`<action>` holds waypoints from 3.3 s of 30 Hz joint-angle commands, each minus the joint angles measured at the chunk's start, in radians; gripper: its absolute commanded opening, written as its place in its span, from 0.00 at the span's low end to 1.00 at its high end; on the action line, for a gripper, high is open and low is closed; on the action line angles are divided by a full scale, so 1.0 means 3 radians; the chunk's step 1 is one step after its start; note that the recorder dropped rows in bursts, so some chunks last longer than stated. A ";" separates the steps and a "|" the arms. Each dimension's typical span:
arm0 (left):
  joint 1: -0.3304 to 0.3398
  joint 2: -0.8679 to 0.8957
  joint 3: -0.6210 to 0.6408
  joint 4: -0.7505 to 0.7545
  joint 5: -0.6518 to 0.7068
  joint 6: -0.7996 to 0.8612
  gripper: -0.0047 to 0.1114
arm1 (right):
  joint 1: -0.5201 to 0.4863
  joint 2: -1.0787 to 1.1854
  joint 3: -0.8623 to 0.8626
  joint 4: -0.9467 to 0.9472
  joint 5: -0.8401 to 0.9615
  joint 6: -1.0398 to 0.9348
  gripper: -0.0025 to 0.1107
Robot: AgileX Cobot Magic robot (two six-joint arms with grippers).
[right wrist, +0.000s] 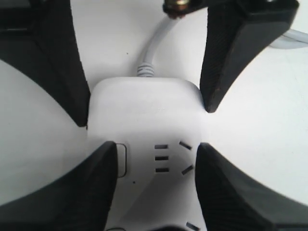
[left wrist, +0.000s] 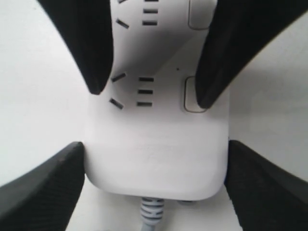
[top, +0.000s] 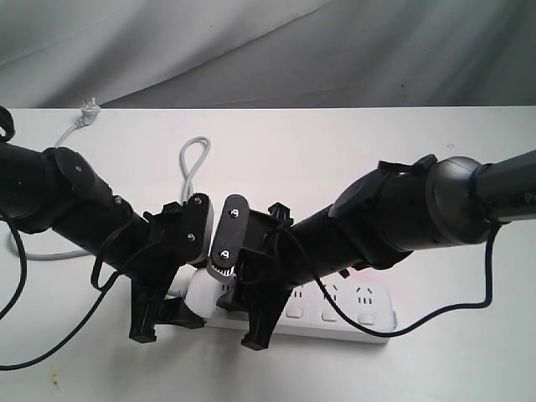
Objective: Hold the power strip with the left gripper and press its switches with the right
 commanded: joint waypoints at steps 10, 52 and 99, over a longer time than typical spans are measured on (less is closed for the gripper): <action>-0.0015 0.0021 -0.0013 -0.0006 0.0008 0.0020 0.61 | -0.0008 0.0049 0.0116 -0.0060 -0.0153 -0.0211 0.44; -0.0015 0.0021 -0.0013 -0.0006 0.0008 0.0020 0.61 | 0.0064 -0.0101 0.0100 0.0337 -0.0337 -0.0625 0.44; -0.0015 0.0021 -0.0013 -0.0006 -0.0002 0.0021 0.61 | -0.0075 -0.0311 0.0408 0.0300 -0.0254 -0.0546 0.44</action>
